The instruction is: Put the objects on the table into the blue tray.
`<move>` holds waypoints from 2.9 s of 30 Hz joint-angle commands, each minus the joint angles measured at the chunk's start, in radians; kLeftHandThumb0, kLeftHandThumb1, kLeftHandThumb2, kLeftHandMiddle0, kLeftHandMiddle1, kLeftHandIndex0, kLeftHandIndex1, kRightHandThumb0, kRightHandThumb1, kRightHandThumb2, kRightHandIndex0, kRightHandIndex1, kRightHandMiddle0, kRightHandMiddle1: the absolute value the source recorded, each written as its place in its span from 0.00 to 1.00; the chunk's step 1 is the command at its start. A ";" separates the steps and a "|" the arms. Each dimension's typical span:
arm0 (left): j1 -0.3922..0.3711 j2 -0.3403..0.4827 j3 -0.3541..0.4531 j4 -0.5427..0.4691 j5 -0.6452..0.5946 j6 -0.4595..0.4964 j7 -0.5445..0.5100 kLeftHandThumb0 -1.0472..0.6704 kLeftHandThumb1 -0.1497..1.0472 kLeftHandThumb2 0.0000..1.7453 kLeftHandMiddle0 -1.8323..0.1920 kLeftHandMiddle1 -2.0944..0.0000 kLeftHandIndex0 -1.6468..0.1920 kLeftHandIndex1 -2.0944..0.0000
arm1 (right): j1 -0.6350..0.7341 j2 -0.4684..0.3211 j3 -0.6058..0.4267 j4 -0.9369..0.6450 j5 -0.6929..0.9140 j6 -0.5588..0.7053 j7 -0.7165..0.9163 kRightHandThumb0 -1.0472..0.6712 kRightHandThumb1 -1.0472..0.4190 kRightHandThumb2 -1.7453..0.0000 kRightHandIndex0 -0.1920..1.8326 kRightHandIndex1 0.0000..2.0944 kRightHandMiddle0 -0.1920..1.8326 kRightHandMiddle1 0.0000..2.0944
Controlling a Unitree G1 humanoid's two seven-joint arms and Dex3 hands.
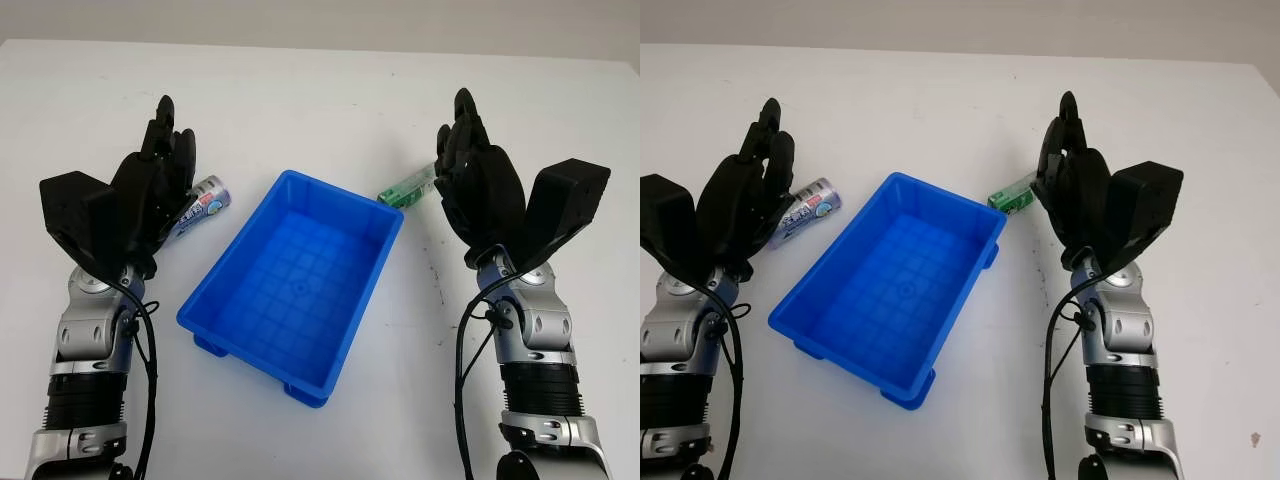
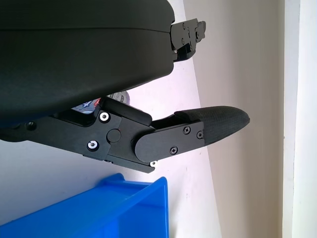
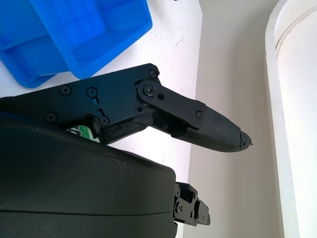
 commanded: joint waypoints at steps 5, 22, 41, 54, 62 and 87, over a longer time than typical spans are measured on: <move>0.031 -0.002 -0.002 -0.041 0.000 0.019 0.011 0.15 1.00 0.36 1.00 0.99 1.00 0.99 | 0.016 0.001 -0.008 -0.028 0.019 0.004 0.013 0.17 0.00 0.54 0.00 0.00 0.00 0.00; 0.060 -0.009 -0.010 -0.070 -0.004 0.031 0.008 0.14 1.00 0.37 1.00 1.00 1.00 1.00 | -0.365 -0.502 0.173 0.291 -0.381 -0.316 0.288 0.40 0.26 0.97 0.27 0.10 0.25 0.15; 0.063 0.013 -0.002 -0.073 -0.001 0.053 -0.005 0.14 1.00 0.37 1.00 0.98 1.00 0.99 | -0.644 -0.571 0.565 0.829 -0.930 -0.697 0.186 0.47 0.15 0.96 0.28 0.05 0.30 0.04; 0.045 0.019 -0.014 -0.062 0.010 0.053 -0.010 0.14 1.00 0.37 1.00 0.98 1.00 0.99 | -0.628 -0.531 0.626 0.959 -0.960 -0.814 0.023 0.49 0.13 0.97 0.40 0.10 0.40 0.05; 0.042 0.017 -0.015 -0.056 0.008 0.053 -0.013 0.14 1.00 0.37 1.00 0.99 1.00 0.99 | -0.610 -0.507 0.638 1.017 -0.954 -0.879 -0.051 0.49 0.11 0.97 0.44 0.20 0.48 0.08; 0.041 0.024 -0.012 -0.039 0.002 0.043 -0.031 0.14 1.00 0.36 1.00 0.98 1.00 0.99 | -0.629 -0.517 0.687 1.065 -1.042 -0.887 -0.410 0.43 0.07 0.97 0.54 1.00 0.41 1.00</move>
